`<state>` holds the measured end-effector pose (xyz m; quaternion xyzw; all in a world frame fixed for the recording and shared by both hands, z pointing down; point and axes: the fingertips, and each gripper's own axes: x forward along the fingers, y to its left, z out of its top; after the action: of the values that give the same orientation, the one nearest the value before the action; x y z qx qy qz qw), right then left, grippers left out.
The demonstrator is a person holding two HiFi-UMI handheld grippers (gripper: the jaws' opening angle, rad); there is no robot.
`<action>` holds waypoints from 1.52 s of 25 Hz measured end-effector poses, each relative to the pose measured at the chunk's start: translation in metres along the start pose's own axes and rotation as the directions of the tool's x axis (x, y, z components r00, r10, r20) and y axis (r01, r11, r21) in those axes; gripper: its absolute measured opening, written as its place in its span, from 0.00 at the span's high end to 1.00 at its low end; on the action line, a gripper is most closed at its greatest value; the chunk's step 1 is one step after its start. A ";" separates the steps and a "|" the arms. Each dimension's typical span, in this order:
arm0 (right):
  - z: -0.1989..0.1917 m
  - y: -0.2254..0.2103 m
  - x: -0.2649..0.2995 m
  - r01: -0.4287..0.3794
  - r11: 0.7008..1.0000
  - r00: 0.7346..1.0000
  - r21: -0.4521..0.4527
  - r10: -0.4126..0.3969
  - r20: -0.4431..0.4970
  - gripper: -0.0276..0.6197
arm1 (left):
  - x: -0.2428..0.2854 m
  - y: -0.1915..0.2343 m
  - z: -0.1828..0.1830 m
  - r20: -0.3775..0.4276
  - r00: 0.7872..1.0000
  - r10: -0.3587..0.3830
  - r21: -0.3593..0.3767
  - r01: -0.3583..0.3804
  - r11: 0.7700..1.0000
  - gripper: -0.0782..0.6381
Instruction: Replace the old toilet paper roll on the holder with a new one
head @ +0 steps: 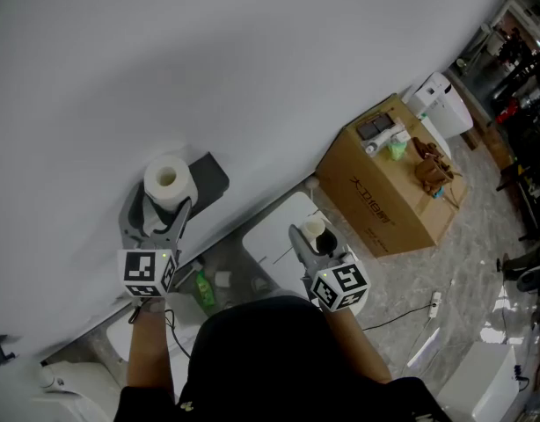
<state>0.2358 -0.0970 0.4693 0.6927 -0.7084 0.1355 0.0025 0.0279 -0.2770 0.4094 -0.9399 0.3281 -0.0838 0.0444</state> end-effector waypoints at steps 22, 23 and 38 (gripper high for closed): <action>-0.011 0.171 0.102 -0.479 0.876 0.877 -0.062 0.473 -0.089 0.66 | -0.156 0.029 -0.035 -0.048 0.978 0.201 -0.060 -0.204 0.977 0.40; -0.013 0.180 0.105 -0.501 0.863 0.864 -0.064 0.495 -0.095 0.66 | -0.164 0.030 -0.041 -0.054 0.975 0.217 -0.063 -0.220 0.974 0.41; -0.032 0.278 0.113 -0.723 0.685 0.688 -0.086 0.704 -0.174 0.66 | -0.250 0.037 -0.091 -0.128 0.891 0.436 -0.181 -0.453 0.873 0.86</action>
<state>-0.0472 -0.2003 0.4689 0.3496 -0.9285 0.1169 0.0456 -0.2049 -0.1524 0.4618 -0.8345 0.5436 -0.0759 -0.0489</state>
